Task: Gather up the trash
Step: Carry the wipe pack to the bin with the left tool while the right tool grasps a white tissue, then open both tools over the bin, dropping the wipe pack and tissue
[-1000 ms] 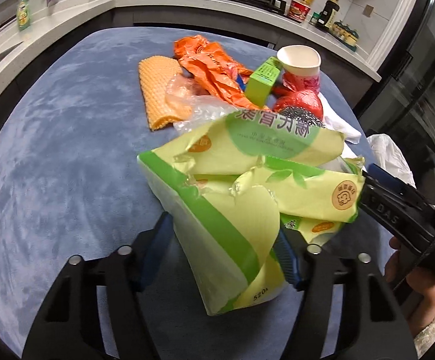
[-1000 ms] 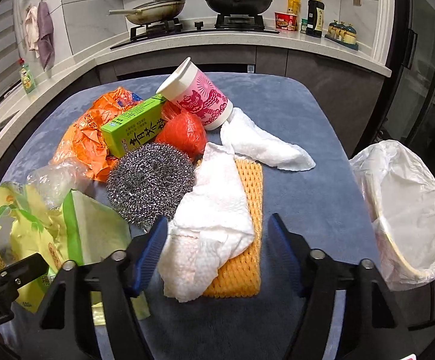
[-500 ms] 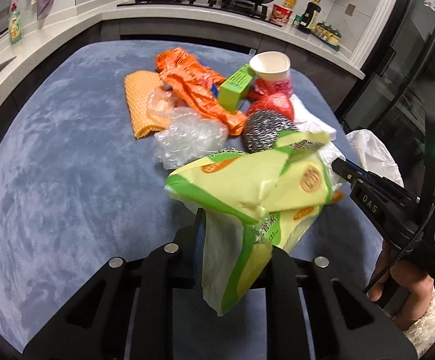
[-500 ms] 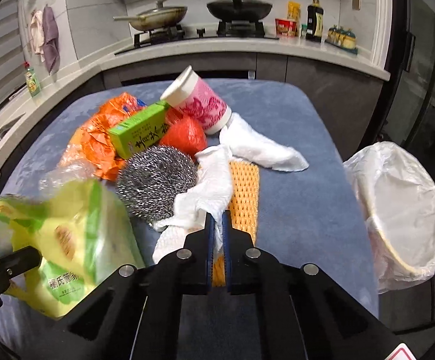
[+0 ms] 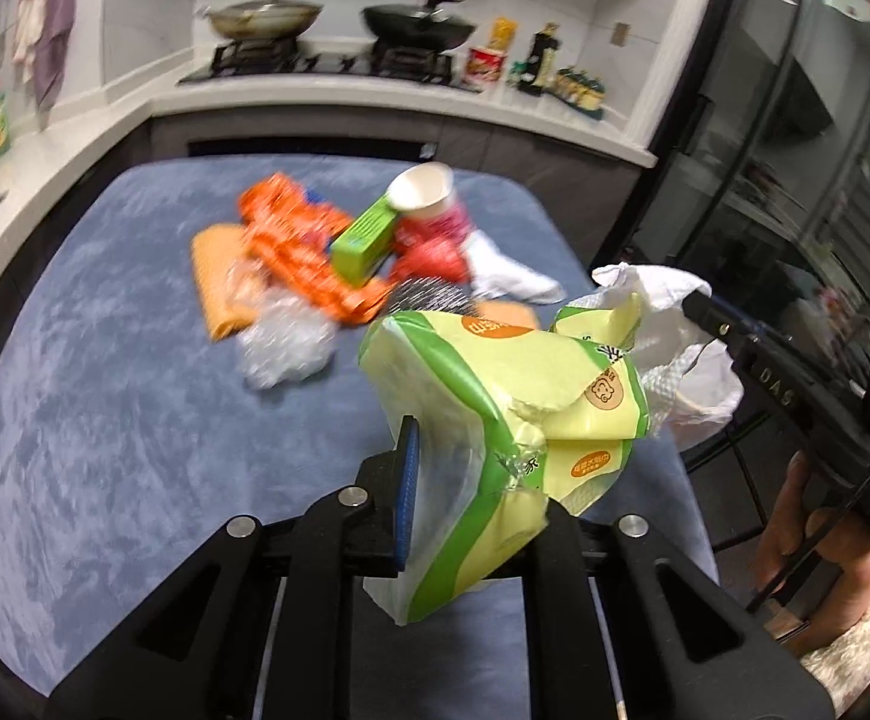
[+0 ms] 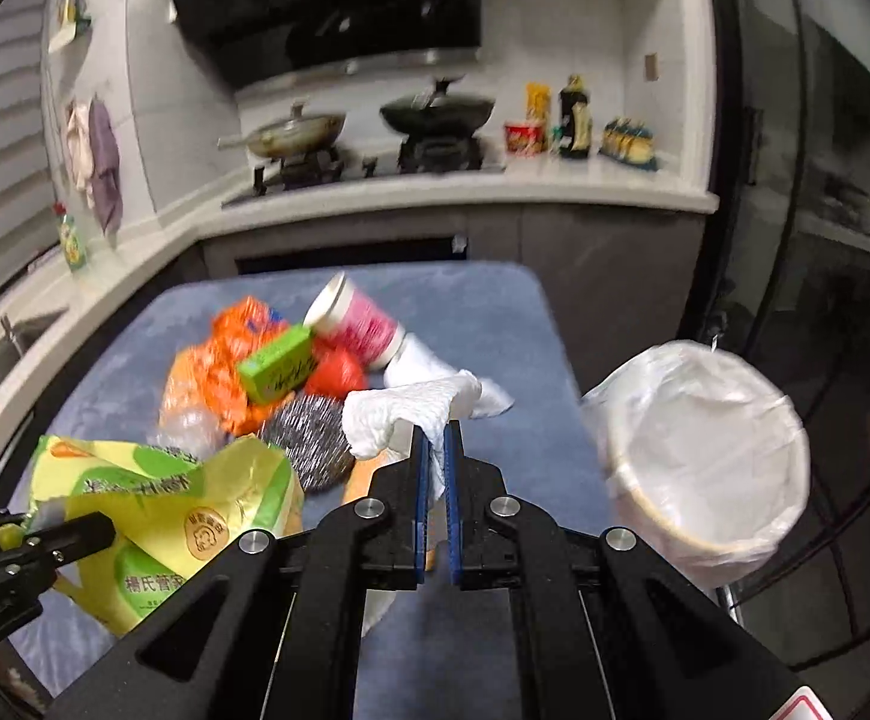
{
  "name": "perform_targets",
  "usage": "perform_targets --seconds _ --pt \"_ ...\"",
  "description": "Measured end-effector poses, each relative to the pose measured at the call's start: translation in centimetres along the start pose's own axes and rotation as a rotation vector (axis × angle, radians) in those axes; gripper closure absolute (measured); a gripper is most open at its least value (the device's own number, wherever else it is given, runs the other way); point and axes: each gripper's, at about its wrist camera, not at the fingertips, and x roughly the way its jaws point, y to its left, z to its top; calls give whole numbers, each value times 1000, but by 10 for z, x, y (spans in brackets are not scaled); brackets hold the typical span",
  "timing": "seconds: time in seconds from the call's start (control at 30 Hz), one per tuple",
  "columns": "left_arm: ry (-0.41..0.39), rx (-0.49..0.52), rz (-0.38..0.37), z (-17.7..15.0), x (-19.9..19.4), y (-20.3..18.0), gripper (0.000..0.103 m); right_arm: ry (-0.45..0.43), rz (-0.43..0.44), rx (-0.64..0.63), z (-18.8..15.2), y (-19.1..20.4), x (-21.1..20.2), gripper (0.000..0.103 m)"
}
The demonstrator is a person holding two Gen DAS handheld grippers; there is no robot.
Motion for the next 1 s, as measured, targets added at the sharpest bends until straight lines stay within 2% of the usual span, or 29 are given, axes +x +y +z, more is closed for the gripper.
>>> perform_targets --seconds 0.2,0.4,0.5,0.6,0.73,0.87,1.0 --pt "-29 109 -61 24 0 -50 91 -84 -70 55 23 -50 -37 98" --pt "-40 236 -149 58 31 -125 90 -106 -170 113 37 -114 -41 98" --pt "-46 283 -182 74 57 -163 90 -90 -219 145 41 -149 -30 98" --pt "-42 331 -201 84 88 -200 90 -45 -231 189 40 -185 -9 98" --pt "8 373 -224 88 139 -241 90 20 -259 244 31 -221 25 98" --pt "45 398 -211 85 181 -262 90 65 -311 255 20 -243 55 98" --pt "113 353 -226 88 218 -263 88 95 -318 291 8 -260 73 95"
